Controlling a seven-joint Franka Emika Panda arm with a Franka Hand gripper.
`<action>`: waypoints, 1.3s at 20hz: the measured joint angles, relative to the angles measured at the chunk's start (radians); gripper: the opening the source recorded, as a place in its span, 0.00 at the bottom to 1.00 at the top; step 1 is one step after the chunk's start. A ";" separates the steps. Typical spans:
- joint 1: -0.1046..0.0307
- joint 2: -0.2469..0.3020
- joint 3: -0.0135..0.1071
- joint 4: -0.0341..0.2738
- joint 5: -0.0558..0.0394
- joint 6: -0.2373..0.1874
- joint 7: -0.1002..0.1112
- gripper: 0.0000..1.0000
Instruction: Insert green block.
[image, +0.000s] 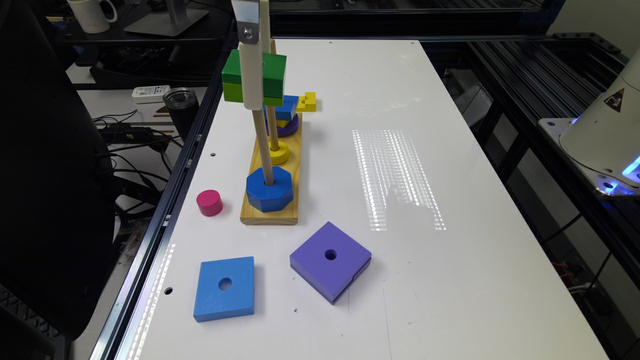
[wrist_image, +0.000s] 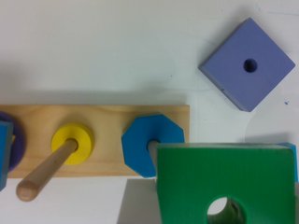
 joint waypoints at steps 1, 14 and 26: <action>-0.002 0.000 0.000 0.000 0.0000 0.000 -0.002 0.00; -0.005 0.011 0.000 -0.004 0.0000 0.010 -0.004 0.00; -0.005 0.026 0.000 -0.007 -0.0001 0.020 -0.004 0.00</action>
